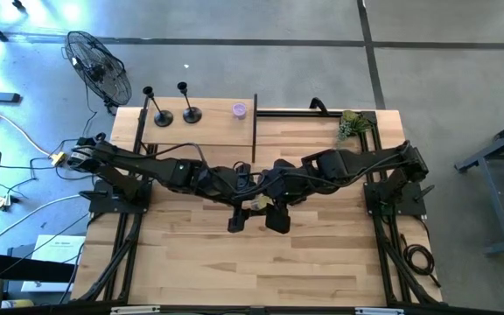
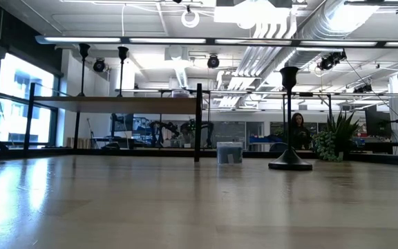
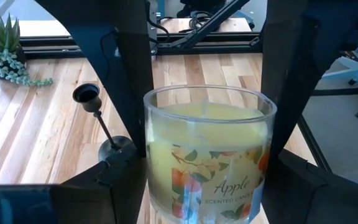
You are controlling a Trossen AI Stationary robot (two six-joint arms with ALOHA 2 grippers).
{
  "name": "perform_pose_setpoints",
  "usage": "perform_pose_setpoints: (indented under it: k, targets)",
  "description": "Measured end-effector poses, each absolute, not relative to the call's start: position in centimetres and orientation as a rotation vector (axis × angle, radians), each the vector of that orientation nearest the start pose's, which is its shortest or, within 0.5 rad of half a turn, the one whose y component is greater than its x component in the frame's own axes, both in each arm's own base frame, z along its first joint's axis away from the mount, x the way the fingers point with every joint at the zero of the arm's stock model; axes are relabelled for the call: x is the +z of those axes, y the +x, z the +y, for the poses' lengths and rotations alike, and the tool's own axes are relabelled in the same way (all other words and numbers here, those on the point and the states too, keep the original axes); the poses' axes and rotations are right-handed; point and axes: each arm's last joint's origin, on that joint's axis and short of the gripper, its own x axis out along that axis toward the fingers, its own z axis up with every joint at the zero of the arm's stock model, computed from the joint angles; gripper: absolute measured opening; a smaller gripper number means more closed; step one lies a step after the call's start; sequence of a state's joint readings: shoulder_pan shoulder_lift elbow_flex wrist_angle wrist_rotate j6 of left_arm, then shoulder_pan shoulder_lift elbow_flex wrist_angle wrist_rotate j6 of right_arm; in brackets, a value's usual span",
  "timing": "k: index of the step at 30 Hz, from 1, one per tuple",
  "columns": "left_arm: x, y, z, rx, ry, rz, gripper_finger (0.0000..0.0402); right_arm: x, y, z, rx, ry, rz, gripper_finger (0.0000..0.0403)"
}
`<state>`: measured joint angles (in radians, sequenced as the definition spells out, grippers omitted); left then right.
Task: Pick & Place candle stick holders
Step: Put the yellow candle on the shelf
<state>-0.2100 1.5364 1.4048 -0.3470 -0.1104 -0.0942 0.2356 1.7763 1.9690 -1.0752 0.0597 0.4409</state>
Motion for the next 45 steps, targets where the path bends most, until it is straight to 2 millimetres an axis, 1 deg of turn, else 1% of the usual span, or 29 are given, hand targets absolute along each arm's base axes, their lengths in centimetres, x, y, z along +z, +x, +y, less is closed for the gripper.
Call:
perform_pose_setpoints:
  k: [1, 2, 6, 9, 23, 28, 30, 34, 38, 41, 45]
  targets:
    - [35.0, 34.0, -6.9, -0.075, -0.016, 0.477, 0.0240, 39.3, 35.5, 8.3, -0.031, 0.281, 0.890, 0.0215]
    - [35.0, 34.0, -6.9, -0.075, -0.016, 0.477, 0.0240, 39.3, 35.5, 8.3, -0.032, 0.282, 0.887, 0.0226]
    - [35.0, 34.0, -6.9, -0.071, -0.003, 0.478, 0.0238, 39.4, 35.6, 8.4, -0.034, 0.290, 0.873, 0.0284]
    - [35.0, 34.0, -6.9, -0.069, -0.002, 0.483, 0.0236, 39.5, 35.6, 8.4, -0.032, 0.292, 0.865, 0.0303]
    - [34.9, 34.0, -6.9, -0.067, -0.005, 0.486, 0.0236, 39.9, 36.0, 8.3, -0.038, 0.261, 0.804, 0.0310]
    - [35.1, 34.0, -6.8, -0.067, -0.004, 0.474, 0.0226, 41.4, 35.4, 8.0, -0.047, 0.217, 0.709, 0.0311]
    - [35.0, 34.1, -6.8, -0.063, -0.003, 0.476, 0.0226, 42.6, 34.6, 7.8, -0.062, 0.210, 0.651, 0.0311]
    - [35.2, 34.0, -6.7, -0.038, 0.000, 0.470, 0.0228, 44.7, 32.4, 7.6, -0.110, 0.184, 0.570, 0.0311]
    - [35.3, 33.9, -6.7, -0.015, -0.015, 0.463, 0.0228, 47.0, 29.6, 7.9, -0.133, 0.160, 0.485, 0.0312]
    - [36.2, 33.7, -6.5, 0.039, -0.011, 0.432, 0.0228, 48.5, 27.3, 8.2, -0.134, 0.159, 0.426, 0.0312]
    - [37.7, 33.2, -6.1, 0.159, -0.025, 0.394, 0.0228, 50.0, 24.6, 8.8, -0.128, 0.148, 0.367, 0.0312]
